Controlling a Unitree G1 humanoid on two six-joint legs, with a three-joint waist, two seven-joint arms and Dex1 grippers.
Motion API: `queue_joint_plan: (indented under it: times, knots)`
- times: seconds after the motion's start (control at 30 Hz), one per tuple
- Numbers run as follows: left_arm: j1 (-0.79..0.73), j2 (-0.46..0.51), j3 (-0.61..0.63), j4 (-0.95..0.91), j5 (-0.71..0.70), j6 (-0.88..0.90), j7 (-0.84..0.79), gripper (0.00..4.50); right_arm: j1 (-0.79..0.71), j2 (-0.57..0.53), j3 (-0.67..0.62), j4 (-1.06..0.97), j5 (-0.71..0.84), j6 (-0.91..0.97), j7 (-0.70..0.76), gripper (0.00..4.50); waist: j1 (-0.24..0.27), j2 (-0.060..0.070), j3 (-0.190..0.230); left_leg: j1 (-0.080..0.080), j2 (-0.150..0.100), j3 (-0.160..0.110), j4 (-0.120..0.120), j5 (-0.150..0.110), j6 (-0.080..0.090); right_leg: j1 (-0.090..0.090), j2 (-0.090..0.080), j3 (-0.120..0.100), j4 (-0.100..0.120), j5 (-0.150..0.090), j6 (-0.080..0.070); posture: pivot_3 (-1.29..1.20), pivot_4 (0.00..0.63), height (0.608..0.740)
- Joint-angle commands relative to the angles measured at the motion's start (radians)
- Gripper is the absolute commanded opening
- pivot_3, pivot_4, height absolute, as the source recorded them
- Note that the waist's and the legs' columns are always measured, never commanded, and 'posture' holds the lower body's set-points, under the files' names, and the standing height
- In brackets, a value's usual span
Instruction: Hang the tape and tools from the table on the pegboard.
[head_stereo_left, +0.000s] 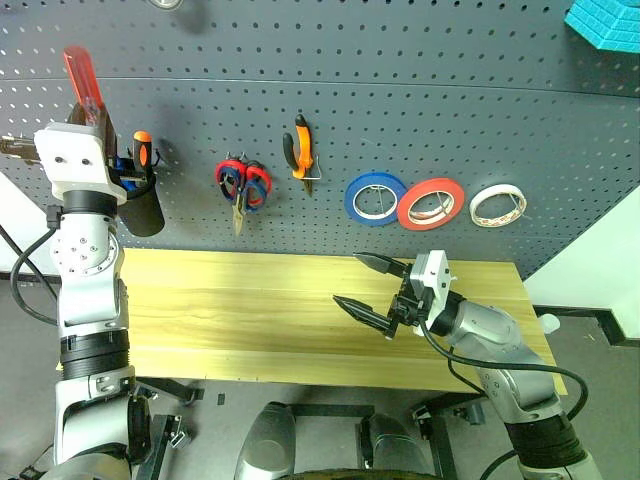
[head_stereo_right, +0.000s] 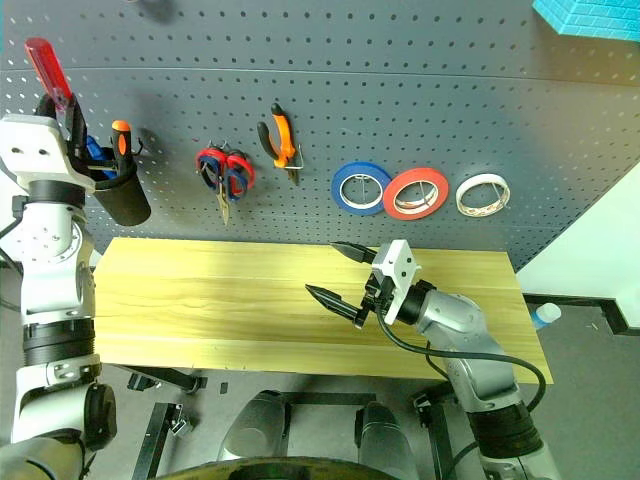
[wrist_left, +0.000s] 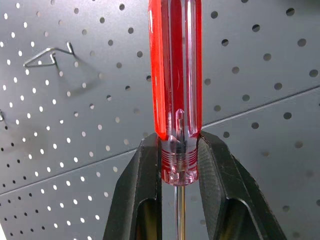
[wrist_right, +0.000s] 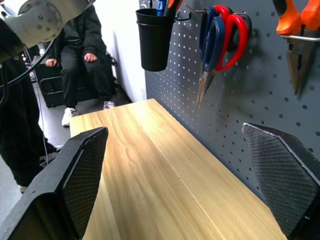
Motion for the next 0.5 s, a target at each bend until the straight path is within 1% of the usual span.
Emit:
queue_joint_plan:
  times: [0.03, 0.37, 0.5]
  knots:
    - [0.007, -0.008, 0.014, 0.004, -0.008, 0.0, 0.019, 0.64, 0.005, -0.011, -0.016, -0.047, 0.006, -0.002, -0.005, 4.5, 0.0, 0.0, 0.0, 0.0, 0.0, 0.0, 0.0, 0.0, 0.0, 0.0, 0.0, 0.0, 0.0, 0.0, 0.0, 0.36, 0.076, 0.677]
    - [0.015, -0.021, 0.0, 0.043, -0.003, -0.013, 0.023, 0.64, 0.007, -0.021, -0.018, -0.051, 0.012, 0.002, -0.01, 4.5, 0.0, 0.0, 0.0, 0.0, 0.0, 0.0, 0.001, 0.0, 0.0, 0.0, 0.0, 0.0, 0.001, 0.0, 0.0, 0.35, 0.08, 0.677]
    - [0.004, -0.02, -0.007, 0.06, -0.005, -0.019, 0.025, 0.64, 0.004, -0.011, -0.025, -0.065, 0.039, 0.006, -0.012, 4.5, 0.0, 0.0, 0.0, 0.0, 0.0, 0.0, 0.001, 0.0, 0.0, 0.0, 0.0, 0.0, 0.001, 0.0, 0.0, 0.35, 0.083, 0.677]
